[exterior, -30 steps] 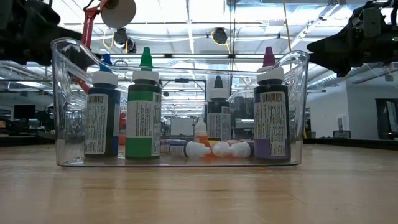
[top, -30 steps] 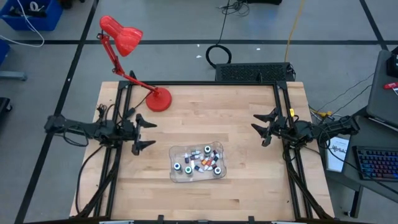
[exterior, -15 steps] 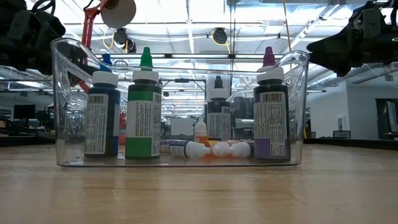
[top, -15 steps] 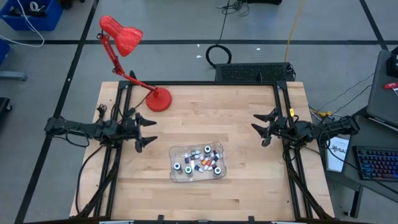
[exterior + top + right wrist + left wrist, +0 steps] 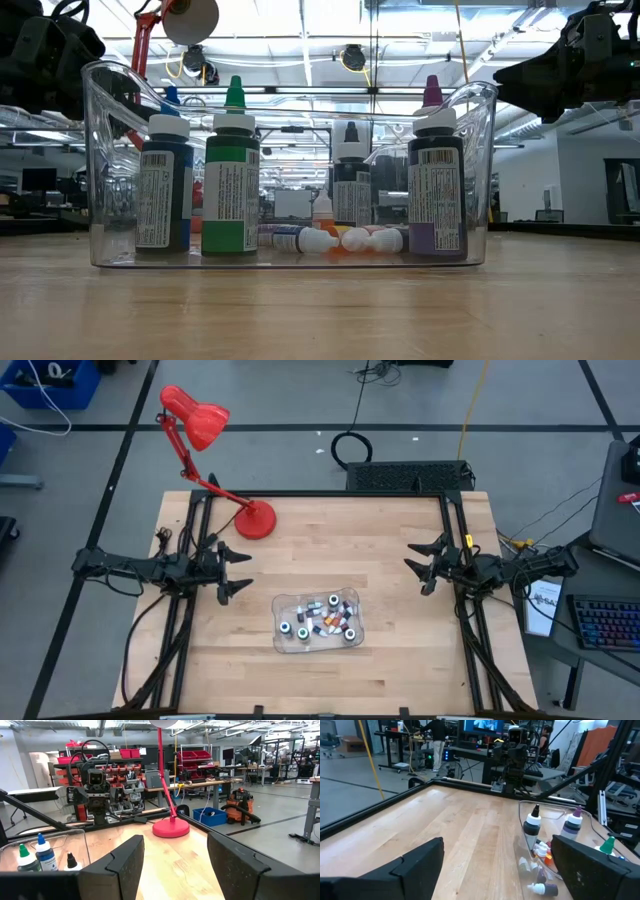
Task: Pick & Place food coloring
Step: Return to Home Position
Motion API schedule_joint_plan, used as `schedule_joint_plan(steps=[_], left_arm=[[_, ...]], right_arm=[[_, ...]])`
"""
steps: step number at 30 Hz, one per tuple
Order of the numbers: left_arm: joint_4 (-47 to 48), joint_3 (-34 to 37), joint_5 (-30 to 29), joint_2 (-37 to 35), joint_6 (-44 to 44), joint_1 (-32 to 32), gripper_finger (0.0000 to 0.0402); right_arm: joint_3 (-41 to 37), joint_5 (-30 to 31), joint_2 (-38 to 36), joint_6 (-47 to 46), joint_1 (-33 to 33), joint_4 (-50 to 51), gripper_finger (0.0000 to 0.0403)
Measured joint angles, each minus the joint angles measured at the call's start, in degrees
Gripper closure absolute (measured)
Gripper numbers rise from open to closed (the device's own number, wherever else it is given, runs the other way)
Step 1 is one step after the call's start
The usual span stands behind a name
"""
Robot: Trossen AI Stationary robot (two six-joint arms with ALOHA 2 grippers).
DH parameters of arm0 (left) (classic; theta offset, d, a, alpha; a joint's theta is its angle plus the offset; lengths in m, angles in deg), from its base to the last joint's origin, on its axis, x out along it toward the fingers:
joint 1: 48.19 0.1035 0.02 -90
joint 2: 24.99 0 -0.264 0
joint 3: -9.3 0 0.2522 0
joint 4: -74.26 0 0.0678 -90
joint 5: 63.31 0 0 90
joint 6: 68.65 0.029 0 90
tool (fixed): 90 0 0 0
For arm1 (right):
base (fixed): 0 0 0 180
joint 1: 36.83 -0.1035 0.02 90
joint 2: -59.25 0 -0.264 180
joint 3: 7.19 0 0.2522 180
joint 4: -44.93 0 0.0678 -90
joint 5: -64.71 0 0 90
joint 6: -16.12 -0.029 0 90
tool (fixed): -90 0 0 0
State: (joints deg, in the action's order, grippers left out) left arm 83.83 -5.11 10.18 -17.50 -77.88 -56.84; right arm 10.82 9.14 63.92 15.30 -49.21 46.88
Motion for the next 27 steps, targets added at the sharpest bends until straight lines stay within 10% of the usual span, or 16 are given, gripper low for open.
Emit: schedule_joint_plan(steps=[27], left_arm=[[-0.1,0.0,0.0,0.0,0.0,0.0,0.0034]], right_arm=[[0.0,0.0,0.0,0.0,0.0,0.0,0.0197]])
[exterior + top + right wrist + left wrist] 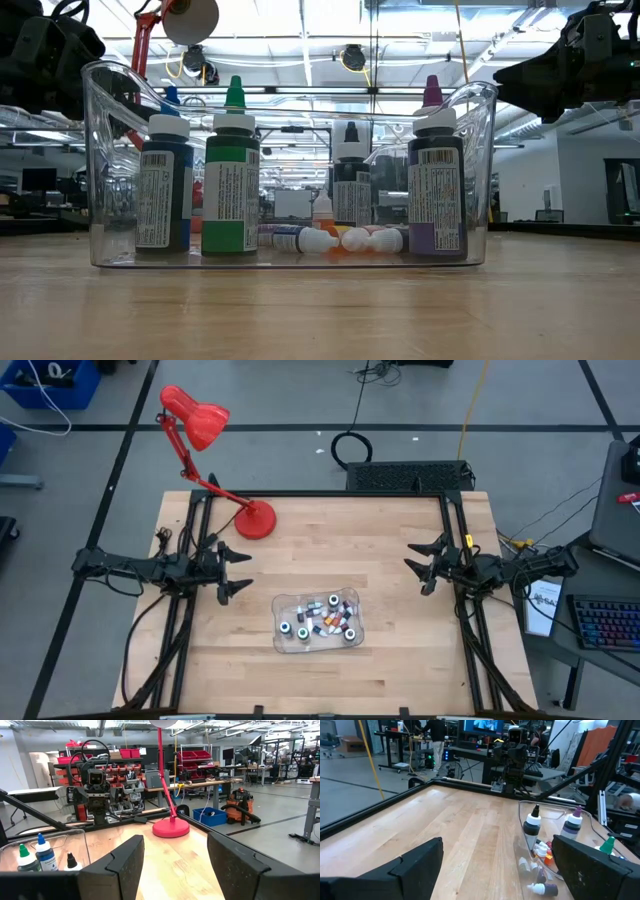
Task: Pick & Place food coloring
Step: Return to Home Position
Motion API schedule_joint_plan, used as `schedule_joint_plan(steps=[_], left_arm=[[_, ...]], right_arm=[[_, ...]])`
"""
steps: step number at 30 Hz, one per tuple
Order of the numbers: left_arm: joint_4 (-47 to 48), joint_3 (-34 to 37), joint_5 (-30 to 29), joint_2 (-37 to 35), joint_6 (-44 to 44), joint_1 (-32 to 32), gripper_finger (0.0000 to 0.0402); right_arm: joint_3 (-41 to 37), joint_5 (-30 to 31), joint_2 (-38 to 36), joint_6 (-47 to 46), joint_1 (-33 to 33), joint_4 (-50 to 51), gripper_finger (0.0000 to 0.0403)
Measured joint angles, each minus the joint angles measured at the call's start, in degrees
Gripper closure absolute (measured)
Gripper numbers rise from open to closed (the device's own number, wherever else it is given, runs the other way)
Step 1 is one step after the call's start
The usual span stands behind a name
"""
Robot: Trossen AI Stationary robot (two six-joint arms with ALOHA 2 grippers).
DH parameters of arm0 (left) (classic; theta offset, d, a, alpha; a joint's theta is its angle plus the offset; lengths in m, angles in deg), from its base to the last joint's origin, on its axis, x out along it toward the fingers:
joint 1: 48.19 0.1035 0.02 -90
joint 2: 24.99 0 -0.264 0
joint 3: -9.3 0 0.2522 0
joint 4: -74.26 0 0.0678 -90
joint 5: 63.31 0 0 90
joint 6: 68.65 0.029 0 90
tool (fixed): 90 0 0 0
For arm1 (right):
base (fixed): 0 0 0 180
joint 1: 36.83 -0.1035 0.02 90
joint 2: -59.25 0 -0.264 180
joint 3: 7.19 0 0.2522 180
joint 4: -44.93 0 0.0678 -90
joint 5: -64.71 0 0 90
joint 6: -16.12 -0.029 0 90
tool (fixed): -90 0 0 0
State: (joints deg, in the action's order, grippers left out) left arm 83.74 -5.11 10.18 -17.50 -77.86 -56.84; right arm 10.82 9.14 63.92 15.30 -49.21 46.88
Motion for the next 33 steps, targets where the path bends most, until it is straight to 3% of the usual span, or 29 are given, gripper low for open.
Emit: schedule_joint_plan(steps=[33], left_arm=[[0.0,0.0,0.0,0.0,0.0,0.0,0.0036]], right_arm=[[0.0,0.0,0.0,0.0,0.0,0.0,0.0195]])
